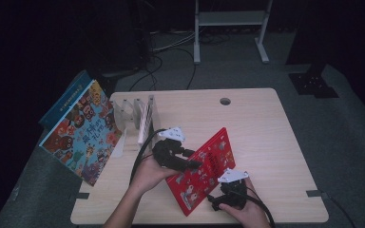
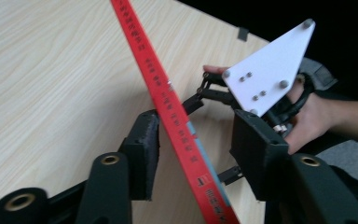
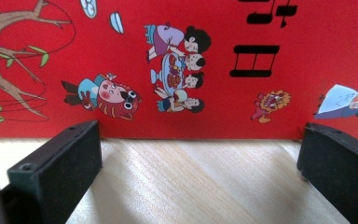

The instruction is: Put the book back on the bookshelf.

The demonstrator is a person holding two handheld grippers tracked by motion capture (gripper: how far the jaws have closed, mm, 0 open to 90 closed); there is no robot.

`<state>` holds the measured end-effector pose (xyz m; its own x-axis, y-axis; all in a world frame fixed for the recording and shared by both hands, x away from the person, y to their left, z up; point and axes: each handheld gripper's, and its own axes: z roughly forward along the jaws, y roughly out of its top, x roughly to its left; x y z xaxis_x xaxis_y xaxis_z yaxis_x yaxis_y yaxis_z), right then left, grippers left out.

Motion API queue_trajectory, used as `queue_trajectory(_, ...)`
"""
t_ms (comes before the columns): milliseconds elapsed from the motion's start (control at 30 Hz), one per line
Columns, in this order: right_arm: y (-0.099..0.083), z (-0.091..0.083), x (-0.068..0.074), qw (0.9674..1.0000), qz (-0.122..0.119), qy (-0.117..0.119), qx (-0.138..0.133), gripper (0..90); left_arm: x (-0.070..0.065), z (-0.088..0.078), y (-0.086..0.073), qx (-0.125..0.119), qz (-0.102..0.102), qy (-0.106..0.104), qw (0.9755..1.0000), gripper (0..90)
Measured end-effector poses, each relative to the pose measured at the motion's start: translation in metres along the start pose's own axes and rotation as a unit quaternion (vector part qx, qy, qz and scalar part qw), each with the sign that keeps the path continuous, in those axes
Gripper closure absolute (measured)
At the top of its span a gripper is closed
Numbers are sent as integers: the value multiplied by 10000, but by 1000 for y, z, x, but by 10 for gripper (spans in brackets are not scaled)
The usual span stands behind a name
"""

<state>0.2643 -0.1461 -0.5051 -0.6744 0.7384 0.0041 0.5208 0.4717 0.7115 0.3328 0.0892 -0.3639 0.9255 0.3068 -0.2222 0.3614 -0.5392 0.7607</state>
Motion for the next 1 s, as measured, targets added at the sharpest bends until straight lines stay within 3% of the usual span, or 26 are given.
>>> queue_trajectory(133, 0, 0, 0, 10000, 0, 0, 0, 0, 0, -1, 0, 68, 90, 116, 9999, 613)
queue_trajectory(300, 0, 0, 0, 10000, -12, 11, -2, 0, 1, -3, 1, 268, 234, 458, 9983, 672)
queue_trajectory(433, -1, -2, -4, 10000, -52, 71, 0, 0, 7, -6, 0, 270, 186, 382, 9987, 692)
queue_trajectory(533, -4, -8, -13, 9998, -98, 99, -142, 162, 10, -12, 2, 314, 233, 350, 9986, 713)
queue_trajectory(600, -4, -10, -18, 9999, -55, 41, -76, 172, 12, -15, 3, 348, 271, 309, 9985, 725)
queue_trajectory(767, -3, -17, -35, 9996, 10, 12, -289, 203, 12, -22, 9, 438, 358, 217, 9982, 773)
queue_trajectory(1000, 4, -20, -49, 9976, 158, 319, -596, 224, 9, -28, 15, 656, 638, 220, 9956, 799)
